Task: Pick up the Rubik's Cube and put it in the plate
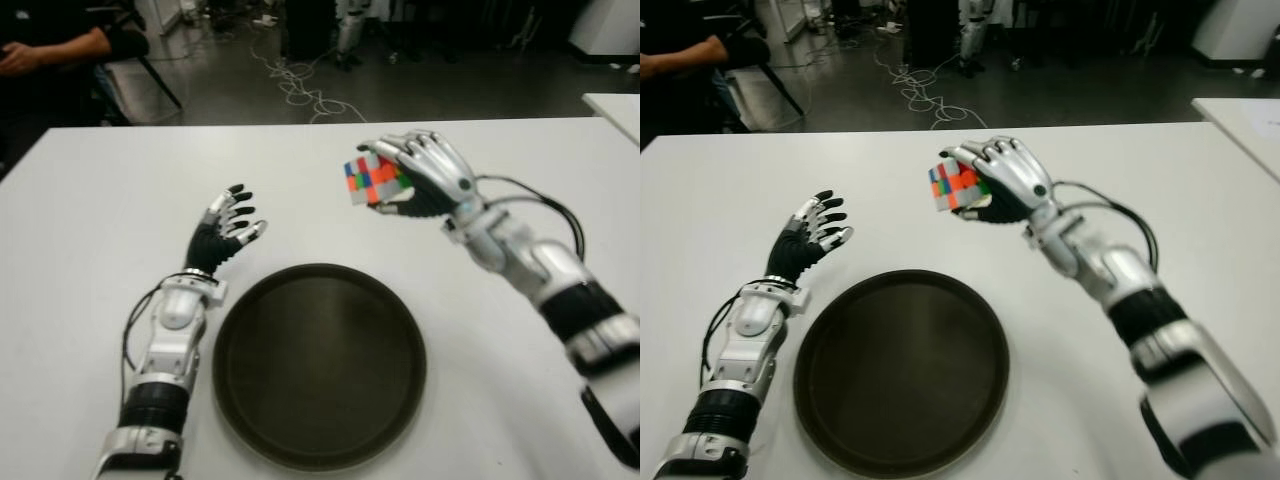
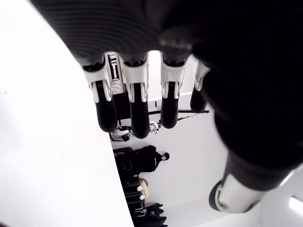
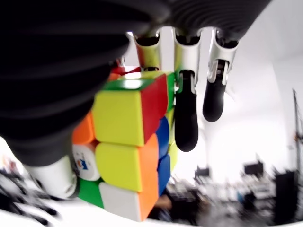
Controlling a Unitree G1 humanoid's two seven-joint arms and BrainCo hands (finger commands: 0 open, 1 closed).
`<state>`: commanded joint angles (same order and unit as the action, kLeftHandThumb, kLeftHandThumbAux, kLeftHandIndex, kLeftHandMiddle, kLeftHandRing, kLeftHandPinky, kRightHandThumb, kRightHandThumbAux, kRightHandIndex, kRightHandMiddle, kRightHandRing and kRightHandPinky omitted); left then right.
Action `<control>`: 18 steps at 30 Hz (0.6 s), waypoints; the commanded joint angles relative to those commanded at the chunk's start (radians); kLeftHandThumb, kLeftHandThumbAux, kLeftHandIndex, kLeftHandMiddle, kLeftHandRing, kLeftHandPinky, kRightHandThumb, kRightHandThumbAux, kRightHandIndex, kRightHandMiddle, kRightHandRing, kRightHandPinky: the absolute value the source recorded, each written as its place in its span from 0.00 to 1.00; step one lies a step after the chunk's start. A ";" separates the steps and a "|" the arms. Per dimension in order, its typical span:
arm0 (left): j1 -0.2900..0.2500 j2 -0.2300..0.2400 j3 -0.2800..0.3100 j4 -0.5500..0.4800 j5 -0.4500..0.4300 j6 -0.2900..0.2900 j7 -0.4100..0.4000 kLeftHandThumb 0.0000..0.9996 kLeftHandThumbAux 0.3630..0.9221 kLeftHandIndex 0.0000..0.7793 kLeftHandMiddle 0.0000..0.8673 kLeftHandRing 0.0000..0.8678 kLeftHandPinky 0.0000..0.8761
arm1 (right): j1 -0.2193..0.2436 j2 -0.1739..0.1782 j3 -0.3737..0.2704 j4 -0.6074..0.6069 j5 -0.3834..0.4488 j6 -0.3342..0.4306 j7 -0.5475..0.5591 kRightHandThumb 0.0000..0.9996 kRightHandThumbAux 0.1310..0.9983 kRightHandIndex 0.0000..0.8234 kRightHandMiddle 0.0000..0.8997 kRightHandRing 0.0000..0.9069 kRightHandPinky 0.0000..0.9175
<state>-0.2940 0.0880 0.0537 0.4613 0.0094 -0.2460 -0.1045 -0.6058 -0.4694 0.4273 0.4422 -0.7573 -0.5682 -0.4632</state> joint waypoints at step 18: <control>-0.010 0.001 -0.004 0.018 0.005 -0.004 0.005 0.11 0.66 0.12 0.21 0.22 0.21 | 0.210 0.005 -0.063 -0.156 0.088 -0.092 0.137 0.84 0.65 0.46 0.64 0.76 0.82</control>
<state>-0.3043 0.0893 0.0496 0.4792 0.0146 -0.2500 -0.0996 -0.3954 -0.4639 0.3639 0.2864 -0.6693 -0.6600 -0.3257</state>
